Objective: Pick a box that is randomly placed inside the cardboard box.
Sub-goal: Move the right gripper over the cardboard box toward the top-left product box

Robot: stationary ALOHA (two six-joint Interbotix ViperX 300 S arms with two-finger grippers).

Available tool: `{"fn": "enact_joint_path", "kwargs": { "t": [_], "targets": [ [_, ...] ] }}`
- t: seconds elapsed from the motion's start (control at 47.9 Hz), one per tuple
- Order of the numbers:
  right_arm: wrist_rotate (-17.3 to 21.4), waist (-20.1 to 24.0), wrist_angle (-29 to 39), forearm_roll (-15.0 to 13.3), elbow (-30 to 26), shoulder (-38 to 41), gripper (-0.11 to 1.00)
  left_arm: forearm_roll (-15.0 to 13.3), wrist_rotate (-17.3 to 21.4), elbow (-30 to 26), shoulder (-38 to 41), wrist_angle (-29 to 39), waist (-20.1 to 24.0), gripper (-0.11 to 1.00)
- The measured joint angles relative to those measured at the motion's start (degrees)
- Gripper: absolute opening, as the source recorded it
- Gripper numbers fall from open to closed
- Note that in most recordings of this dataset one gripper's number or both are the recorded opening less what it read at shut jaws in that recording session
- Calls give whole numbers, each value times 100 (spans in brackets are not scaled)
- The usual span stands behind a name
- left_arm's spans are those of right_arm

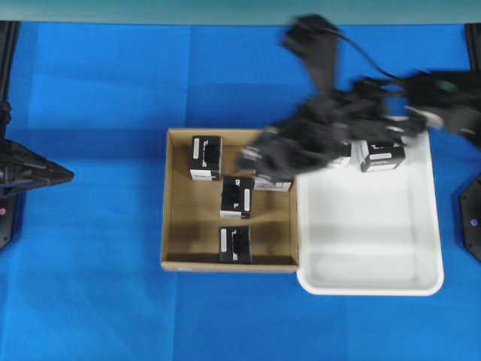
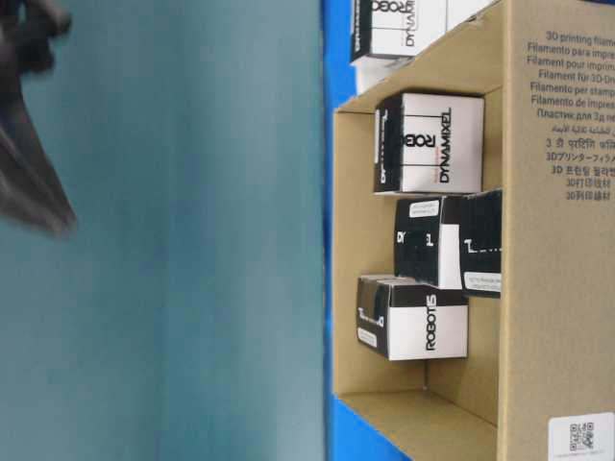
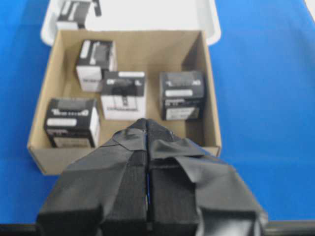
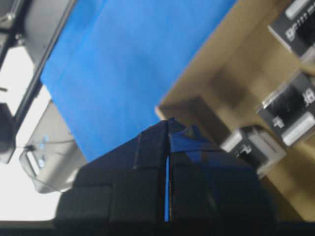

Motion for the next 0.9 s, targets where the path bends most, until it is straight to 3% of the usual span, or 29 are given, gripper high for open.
{"fn": "enact_joint_path", "kwargs": {
  "t": [0.23,0.355,0.626,0.71,0.898],
  "targets": [
    [896,-237,765,-132,-1143,1345,-2,0,0,-44,-114,255,9,-7],
    [1433,-255,844,-483,-1521,1749,-2,0,0,-62,-185,308,-35,-7],
    [2733,-255,1441,-1459,-1802,1907,-2,0,18,-88,-229,457,-114,-7],
    [2936,-255,1652,-1608,-1802,1916,-2,0,35,-97,-229,501,-114,-7],
    [3313,-237,1846,-1652,-1811,2013,1,0,53,-88,-229,554,-114,-7]
  ]
}}
